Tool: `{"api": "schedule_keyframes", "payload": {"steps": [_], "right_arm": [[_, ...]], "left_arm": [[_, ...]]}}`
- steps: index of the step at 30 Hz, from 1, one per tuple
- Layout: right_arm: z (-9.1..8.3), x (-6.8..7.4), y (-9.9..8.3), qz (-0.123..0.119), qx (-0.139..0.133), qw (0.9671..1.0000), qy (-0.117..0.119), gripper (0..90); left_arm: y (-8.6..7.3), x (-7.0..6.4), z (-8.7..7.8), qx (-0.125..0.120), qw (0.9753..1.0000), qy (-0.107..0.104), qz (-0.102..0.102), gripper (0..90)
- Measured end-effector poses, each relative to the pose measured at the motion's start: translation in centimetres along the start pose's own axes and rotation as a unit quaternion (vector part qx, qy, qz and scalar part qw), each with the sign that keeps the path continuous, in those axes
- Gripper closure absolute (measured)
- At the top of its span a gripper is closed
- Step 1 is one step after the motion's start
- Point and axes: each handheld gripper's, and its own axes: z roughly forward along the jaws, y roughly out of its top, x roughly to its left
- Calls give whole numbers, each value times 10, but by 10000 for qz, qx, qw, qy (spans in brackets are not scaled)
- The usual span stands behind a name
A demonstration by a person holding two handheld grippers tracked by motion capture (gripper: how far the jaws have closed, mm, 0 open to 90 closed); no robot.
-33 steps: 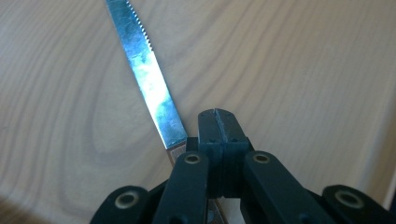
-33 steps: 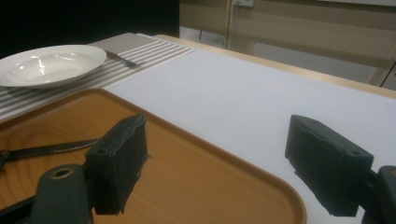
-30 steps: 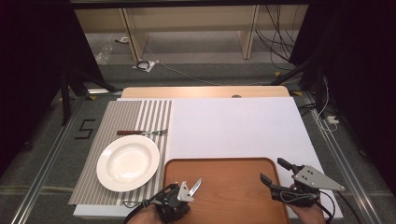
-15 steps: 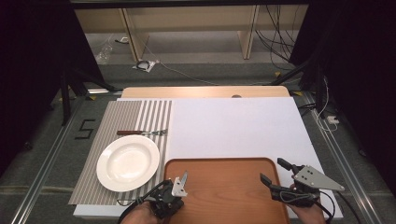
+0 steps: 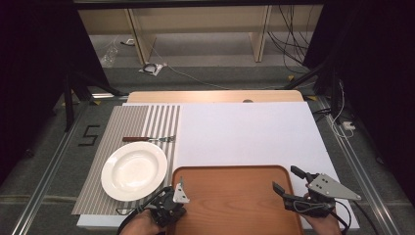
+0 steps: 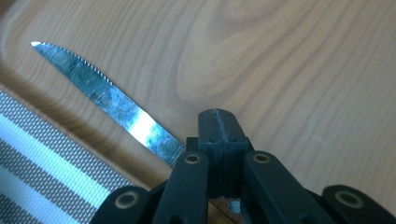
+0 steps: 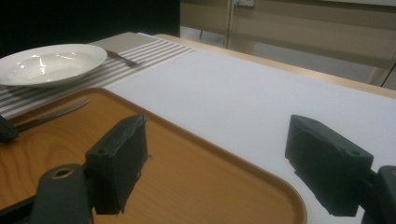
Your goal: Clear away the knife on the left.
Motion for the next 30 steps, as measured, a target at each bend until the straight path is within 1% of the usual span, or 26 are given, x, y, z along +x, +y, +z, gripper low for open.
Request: {"api": "schedule_keyframes", "payload": {"steps": [7, 12, 15, 18, 21, 22, 24, 25, 27, 30], "right_arm": [[0, 0, 0, 2, 1, 10000, 1, 217], [0, 0, 0, 4, -1, 10000, 1, 217], [0, 0, 0, 4, -2, 10000, 0, 217], [0, 0, 0, 4, 0, 10000, 2, 217], [0, 0, 0, 5, 0, 10000, 4, 217], [0, 0, 0, 6, -1, 10000, 4, 217], [0, 0, 0, 2, -4, 10000, 4, 217], [0, 0, 0, 6, -6, 10000, 5, 217], [0, 0, 0, 9, -9, 10000, 5, 217], [0, 0, 0, 17, -8, 10000, 6, 217]], "left_arm": [[-3, 3, -1, 1, 10000, 8, -68, 894], [-3, 3, -2, -12, 10000, 2, -52, 880], [-3, 3, -4, -96, 9999, -4, -83, 859], [-1, 2, -7, -265, 9995, -132, -108, 784], [1, 1, -9, -405, 9990, -146, -117, 680], [1, 1, -9, -440, 9988, -161, -146, 647], [3, 1, -11, -562, 9977, -289, -239, 574], [3, 0, -11, -621, 9973, -299, -237, 543], [4, 0, -12, -717, 9969, -225, -211, 490], [5, 1, -14, -853, 9957, -219, -296, 436]]}}
